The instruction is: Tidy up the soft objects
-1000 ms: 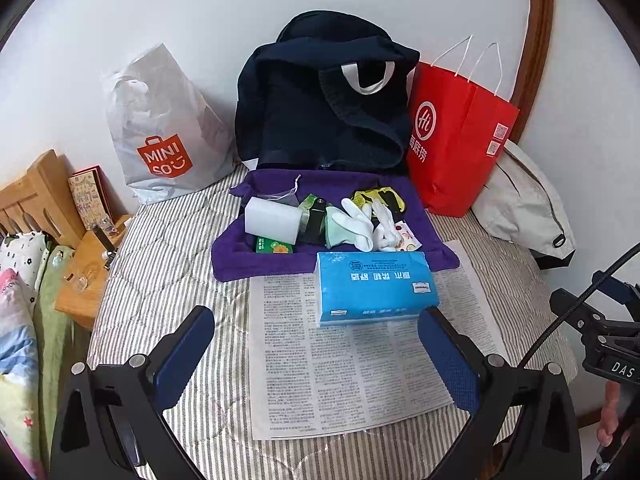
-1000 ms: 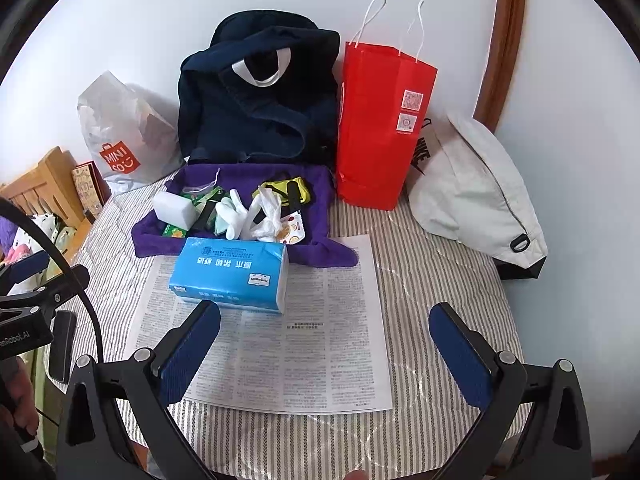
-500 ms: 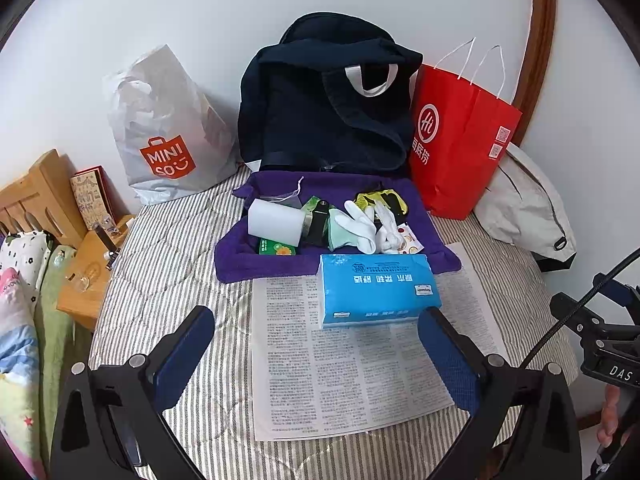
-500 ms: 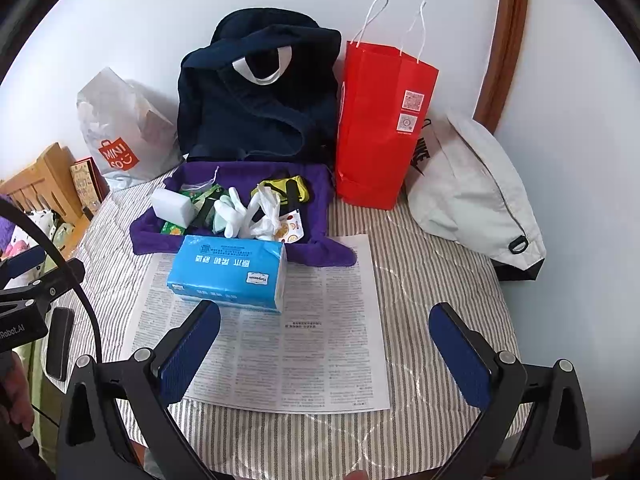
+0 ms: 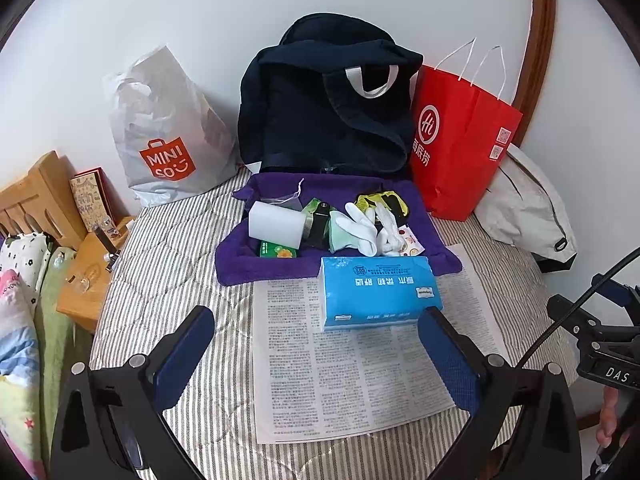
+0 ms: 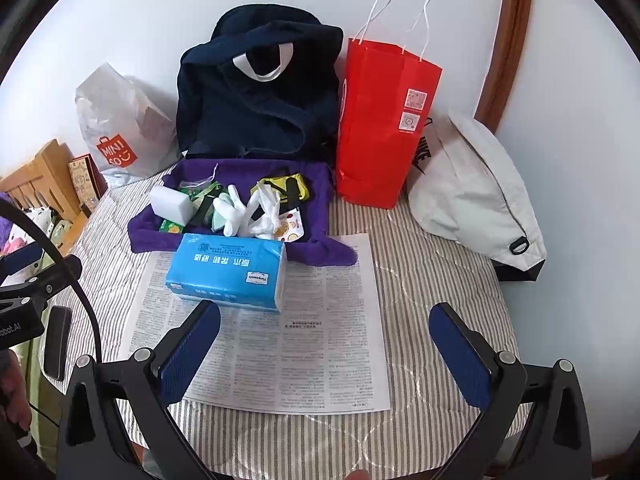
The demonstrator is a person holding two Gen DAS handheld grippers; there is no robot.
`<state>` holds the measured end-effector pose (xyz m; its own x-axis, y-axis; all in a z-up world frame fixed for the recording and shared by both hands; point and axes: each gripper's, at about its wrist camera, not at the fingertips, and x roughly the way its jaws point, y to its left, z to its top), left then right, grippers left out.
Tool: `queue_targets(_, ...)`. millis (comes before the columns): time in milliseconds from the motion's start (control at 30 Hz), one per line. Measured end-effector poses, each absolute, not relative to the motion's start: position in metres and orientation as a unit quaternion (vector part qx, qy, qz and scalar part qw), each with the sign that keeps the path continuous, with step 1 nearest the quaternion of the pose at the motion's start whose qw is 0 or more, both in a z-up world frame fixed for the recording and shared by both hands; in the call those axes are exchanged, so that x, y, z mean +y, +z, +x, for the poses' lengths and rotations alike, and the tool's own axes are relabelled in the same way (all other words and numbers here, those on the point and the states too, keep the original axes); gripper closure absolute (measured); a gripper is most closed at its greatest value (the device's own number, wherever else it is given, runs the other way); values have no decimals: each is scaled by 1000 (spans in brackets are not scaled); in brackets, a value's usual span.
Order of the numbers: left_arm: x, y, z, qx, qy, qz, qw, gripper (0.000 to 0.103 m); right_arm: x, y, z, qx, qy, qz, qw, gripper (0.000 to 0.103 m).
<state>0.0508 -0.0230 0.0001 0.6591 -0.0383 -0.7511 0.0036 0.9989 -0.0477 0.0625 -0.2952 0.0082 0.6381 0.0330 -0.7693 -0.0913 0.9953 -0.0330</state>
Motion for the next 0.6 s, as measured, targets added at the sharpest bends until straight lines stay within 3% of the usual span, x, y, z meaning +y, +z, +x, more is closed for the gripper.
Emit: queue_targets(600, -17, 2, 47, 400, -20, -26, 916, 0, -291, 8, 62, 424, 36, -39, 904, 0)
